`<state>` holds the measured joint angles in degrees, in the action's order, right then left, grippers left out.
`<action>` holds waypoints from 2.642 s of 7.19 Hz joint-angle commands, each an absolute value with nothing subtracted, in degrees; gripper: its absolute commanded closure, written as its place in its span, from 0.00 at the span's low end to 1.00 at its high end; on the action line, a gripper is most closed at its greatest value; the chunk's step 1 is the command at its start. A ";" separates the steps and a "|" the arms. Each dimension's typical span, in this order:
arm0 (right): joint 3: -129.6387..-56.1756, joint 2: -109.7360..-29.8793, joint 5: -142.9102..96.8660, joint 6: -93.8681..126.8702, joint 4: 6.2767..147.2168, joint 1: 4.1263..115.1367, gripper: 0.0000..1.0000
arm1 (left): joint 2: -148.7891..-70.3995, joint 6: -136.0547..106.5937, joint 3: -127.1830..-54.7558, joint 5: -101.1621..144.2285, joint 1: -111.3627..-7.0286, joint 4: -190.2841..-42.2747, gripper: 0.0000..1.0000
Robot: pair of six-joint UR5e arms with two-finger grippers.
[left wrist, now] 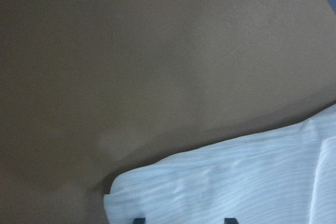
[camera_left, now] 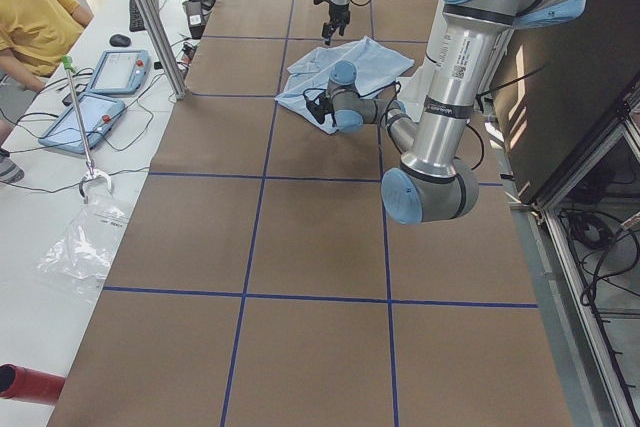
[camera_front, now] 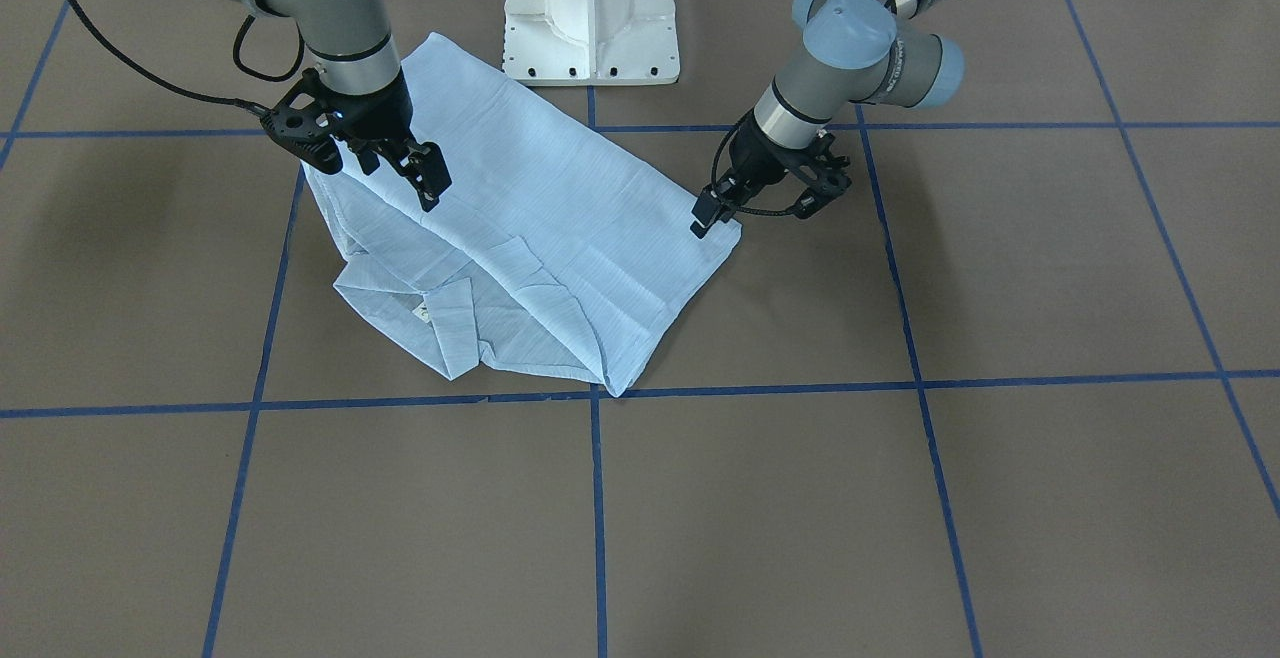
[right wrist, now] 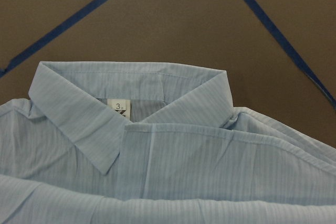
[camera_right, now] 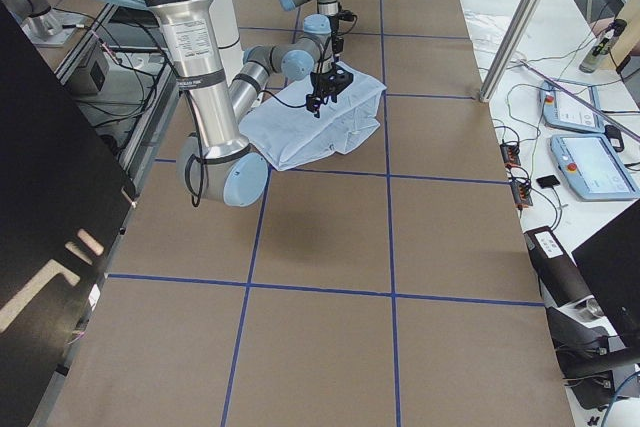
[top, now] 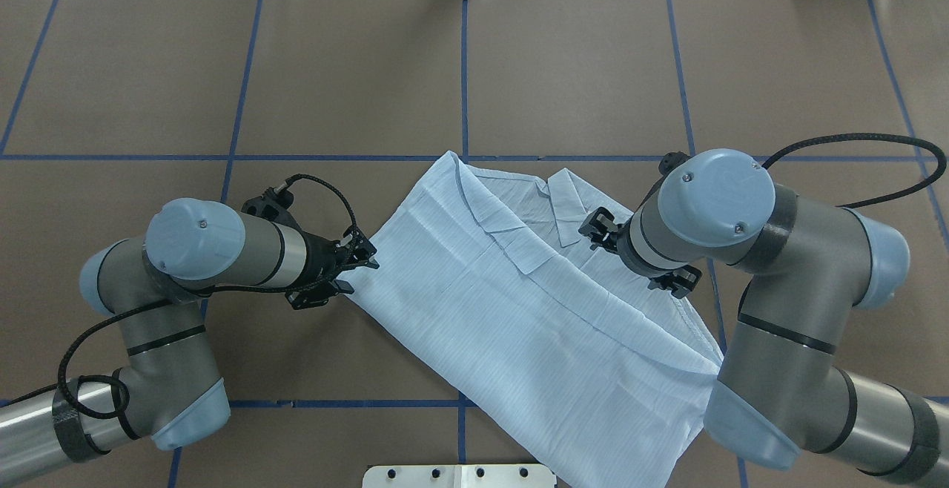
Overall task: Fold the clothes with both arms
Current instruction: 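Grasp the shirt with both grippers and turn it lengthwise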
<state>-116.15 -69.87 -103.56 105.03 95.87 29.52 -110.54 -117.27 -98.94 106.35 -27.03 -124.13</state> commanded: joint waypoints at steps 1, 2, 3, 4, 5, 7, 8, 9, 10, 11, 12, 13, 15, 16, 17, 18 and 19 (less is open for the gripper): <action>-115.23 -69.79 -103.62 104.94 95.80 29.62 0.00 | -110.48 -117.42 -100.89 106.26 -26.81 -117.36 0.40; -114.79 -69.79 -103.62 104.94 95.80 29.62 0.00 | -110.48 -117.60 -100.55 106.09 -26.02 -117.16 0.39; -114.26 -69.70 -103.62 104.94 95.80 29.62 0.00 | -110.74 -117.68 -100.29 105.82 -25.49 -116.98 0.39; -114.26 -69.70 -103.62 104.94 95.71 29.62 0.00 | -110.57 -117.69 -100.02 105.73 -25.49 -116.98 0.39; -114.17 -69.70 -103.62 104.94 95.71 29.62 0.00 | -110.57 -117.69 -100.11 105.38 -25.49 -116.98 0.41; -114.08 -69.70 -103.62 104.94 95.71 29.62 0.00 | -110.48 -117.69 -100.02 104.25 -24.43 -116.90 0.59; -113.91 -69.61 -103.71 104.94 95.71 29.62 0.00 | -110.39 -117.77 -100.02 103.54 -24.43 -116.81 0.98; -113.91 -69.61 -103.71 104.94 95.63 29.62 0.00 | -110.39 -117.69 -100.54 103.45 -24.43 -116.72 1.00; -113.73 -69.61 -103.71 104.94 95.63 29.71 0.00 | -110.48 -117.25 -102.81 103.19 -25.22 -114.54 1.00; -113.73 -69.70 -103.71 105.03 95.71 29.79 0.00 | -110.30 -114.20 -104.22 101.44 -26.88 -110.43 1.00; -113.73 -69.61 -103.71 105.03 95.71 29.71 0.00 | -110.82 -106.95 -103.46 101.16 -29.59 -110.04 1.00; -113.82 -69.52 -103.71 105.29 95.63 29.71 0.00 | -112.05 -101.83 -100.05 96.81 -31.53 -111.52 1.00; -113.82 -69.08 -103.71 105.38 95.62 29.62 0.00 | -122.29 -98.09 -83.68 94.48 -38.65 -120.36 1.00; -113.82 -69.08 -103.62 105.29 95.62 29.62 0.00 | -126.95 -97.56 -73.49 94.48 -41.63 -129.63 1.00; -113.82 -68.73 -103.54 105.29 95.54 29.62 0.00 | -131.61 -94.51 -63.21 94.13 -43.14 -136.95 1.00; -113.73 -67.60 -103.54 105.38 95.54 29.45 0.00 | -135.31 -93.79 -59.02 92.91 -44.02 -138.85 0.99; -113.21 -66.28 -103.62 105.29 95.10 29.18 0.00 | -135.87 -93.69 -58.54 92.99 -44.03 -139.13 0.57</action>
<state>-113.63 -67.68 -103.57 105.33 95.44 29.44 -133.56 -94.36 -61.80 93.36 -43.44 -137.12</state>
